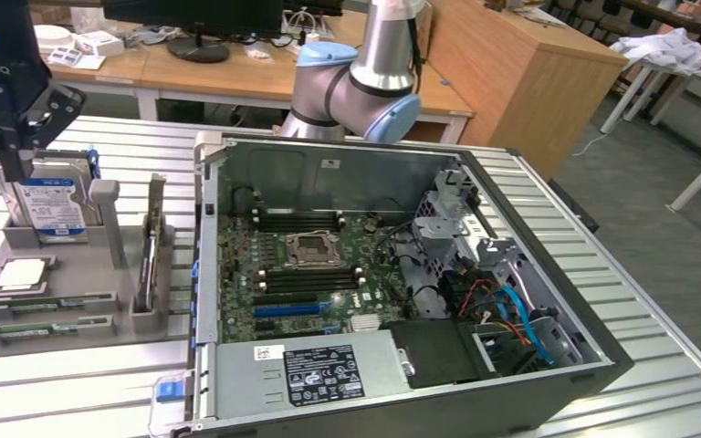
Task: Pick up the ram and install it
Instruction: 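Reach for the ram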
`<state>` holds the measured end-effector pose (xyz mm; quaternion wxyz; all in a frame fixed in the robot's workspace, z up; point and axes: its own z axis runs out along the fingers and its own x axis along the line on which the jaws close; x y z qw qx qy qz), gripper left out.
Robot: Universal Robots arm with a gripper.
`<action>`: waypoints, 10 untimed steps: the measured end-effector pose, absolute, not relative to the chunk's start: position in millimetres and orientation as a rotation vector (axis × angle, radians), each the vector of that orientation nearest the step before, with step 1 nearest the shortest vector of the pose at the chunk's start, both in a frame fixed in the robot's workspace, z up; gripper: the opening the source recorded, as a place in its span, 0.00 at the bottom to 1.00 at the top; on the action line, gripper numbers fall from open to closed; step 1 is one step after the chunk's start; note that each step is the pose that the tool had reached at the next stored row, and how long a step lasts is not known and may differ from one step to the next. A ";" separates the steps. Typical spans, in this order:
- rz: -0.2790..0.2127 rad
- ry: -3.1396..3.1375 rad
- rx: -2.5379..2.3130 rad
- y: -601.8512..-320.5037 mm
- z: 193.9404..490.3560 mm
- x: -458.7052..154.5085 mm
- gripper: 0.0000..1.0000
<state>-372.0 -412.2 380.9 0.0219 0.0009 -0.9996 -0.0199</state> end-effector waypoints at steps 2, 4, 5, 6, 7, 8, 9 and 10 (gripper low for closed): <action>-0.062 -3.097 0.003 -413.7 380.9 -372.0 0.11; -0.062 -3.097 0.002 -414.2 380.9 -372.0 0.11; -0.062 -3.097 0.002 -414.3 380.9 -372.0 0.11; -0.062 -3.097 0.003 -414.4 380.9 -372.0 0.11; -0.062 -3.097 0.003 -414.5 380.9 -372.0 0.11; -0.062 -3.097 0.003 -414.6 380.9 -372.0 0.11; -0.062 -3.097 0.003 -414.8 380.9 -372.1 0.11; -0.062 -3.097 0.003 -415.0 380.9 -372.1 0.11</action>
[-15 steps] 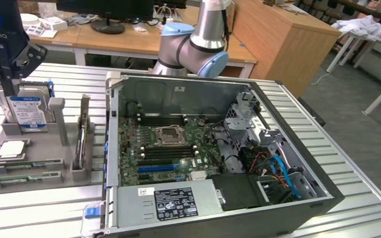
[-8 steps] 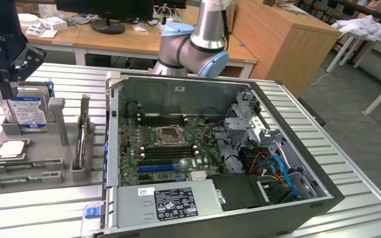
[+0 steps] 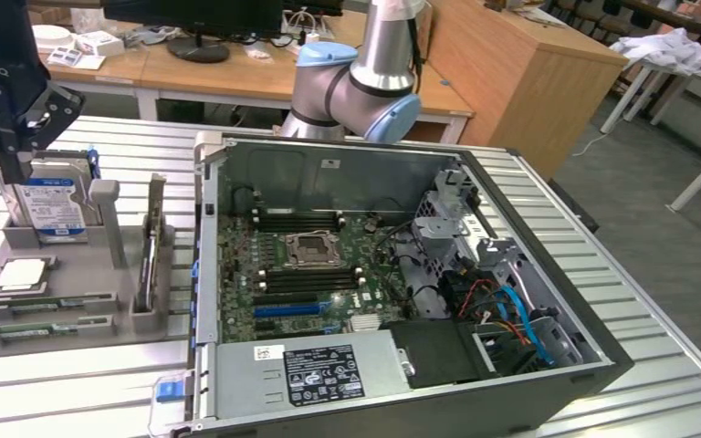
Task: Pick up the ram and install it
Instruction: 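Reach for the ram, then pick up the ram and move it above insertion slot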
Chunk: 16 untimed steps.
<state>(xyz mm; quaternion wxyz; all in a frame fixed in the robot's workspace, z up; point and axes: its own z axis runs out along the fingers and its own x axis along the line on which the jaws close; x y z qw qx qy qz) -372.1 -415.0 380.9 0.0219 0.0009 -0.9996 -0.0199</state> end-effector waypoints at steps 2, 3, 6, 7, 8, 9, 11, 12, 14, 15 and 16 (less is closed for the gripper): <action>-0.062 -3.097 0.003 -415.0 380.9 -372.0 0.11; -0.062 -3.097 0.003 -415.1 380.9 -372.1 0.11; -0.062 -3.097 0.003 -415.1 380.9 -372.1 0.11; -0.062 -3.097 0.003 -415.1 380.9 -372.1 0.11; -0.062 -3.097 0.003 -415.0 380.9 -372.1 0.11; -0.062 -3.097 0.003 -415.1 380.9 -372.1 0.11; -0.062 -3.097 0.003 -415.1 380.9 -372.1 0.11; -0.062 -3.097 0.003 -415.1 380.9 -372.1 0.11; -0.062 -3.097 0.003 -415.1 380.9 -372.1 0.11; -0.062 -3.097 0.004 -415.1 380.9 -372.1 0.11; -0.062 -3.097 0.011 -415.1 380.9 -372.1 0.11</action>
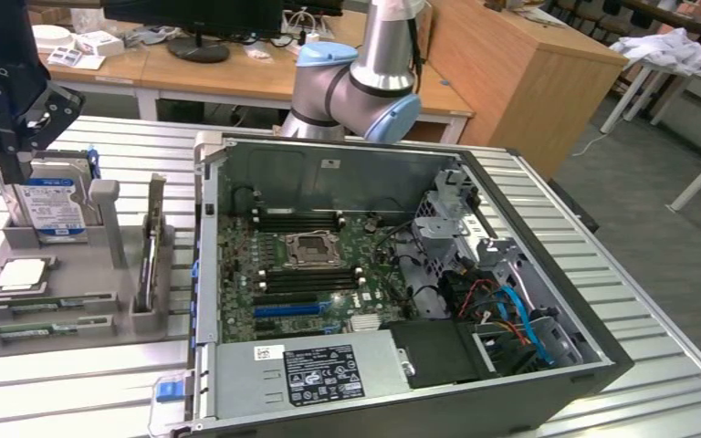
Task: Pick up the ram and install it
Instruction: 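Pick up the ram and move it above insertion slot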
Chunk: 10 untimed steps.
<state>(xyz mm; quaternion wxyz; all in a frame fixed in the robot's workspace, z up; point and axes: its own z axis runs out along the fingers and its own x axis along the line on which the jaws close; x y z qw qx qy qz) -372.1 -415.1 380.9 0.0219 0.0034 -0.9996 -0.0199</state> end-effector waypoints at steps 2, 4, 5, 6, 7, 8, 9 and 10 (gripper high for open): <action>-0.061 -3.097 0.036 -415.1 380.9 -372.1 0.11; -0.060 -3.095 0.074 -415.1 381.0 -372.0 0.11; -0.060 -3.094 0.100 -415.1 380.9 -372.0 0.11; -0.059 -3.093 0.127 -415.1 380.9 -372.1 0.11; -0.058 -3.092 0.155 -415.1 380.9 -372.1 0.11; -0.058 -3.090 0.183 -415.1 380.9 -372.1 0.11; -0.057 -3.088 0.210 -415.1 380.9 -372.1 0.11; -0.056 -3.085 0.238 -415.1 380.9 -372.1 0.11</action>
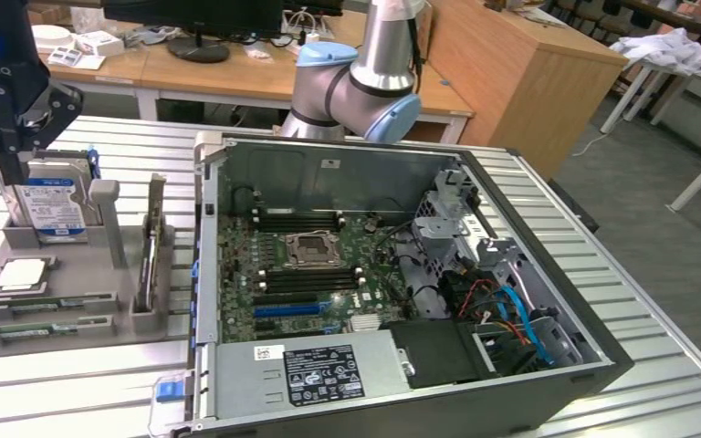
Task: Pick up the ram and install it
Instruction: 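Pick up the ram and move it above insertion slot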
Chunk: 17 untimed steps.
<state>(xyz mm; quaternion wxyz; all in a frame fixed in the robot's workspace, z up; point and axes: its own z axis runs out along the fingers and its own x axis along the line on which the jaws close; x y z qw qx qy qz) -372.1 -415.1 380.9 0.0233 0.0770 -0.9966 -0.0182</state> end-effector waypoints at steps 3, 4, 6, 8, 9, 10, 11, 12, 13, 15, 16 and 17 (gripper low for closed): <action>-0.054 -3.077 0.323 -415.1 380.9 -372.1 0.11; -0.054 -3.073 0.351 -415.1 380.9 -372.1 0.11; -0.052 -3.066 0.406 -415.1 380.9 -372.1 0.11; -0.051 -3.057 0.463 -415.1 380.9 -372.1 0.11; -0.050 -3.053 0.490 -415.1 380.9 -372.1 0.11; -0.050 -3.048 0.518 -415.1 380.9 -372.1 0.11; -0.049 -3.043 0.545 -415.1 380.9 -372.1 0.11; -0.048 -3.037 0.573 -415.1 380.9 -372.1 0.11; -0.047 -3.032 0.600 -415.1 380.9 -372.1 0.11; -0.046 -3.020 0.656 -415.1 380.9 -372.1 0.11; -0.045 -3.013 0.683 -415.1 380.9 -372.1 0.11; -0.044 -3.007 0.711 -415.1 380.9 -372.1 0.11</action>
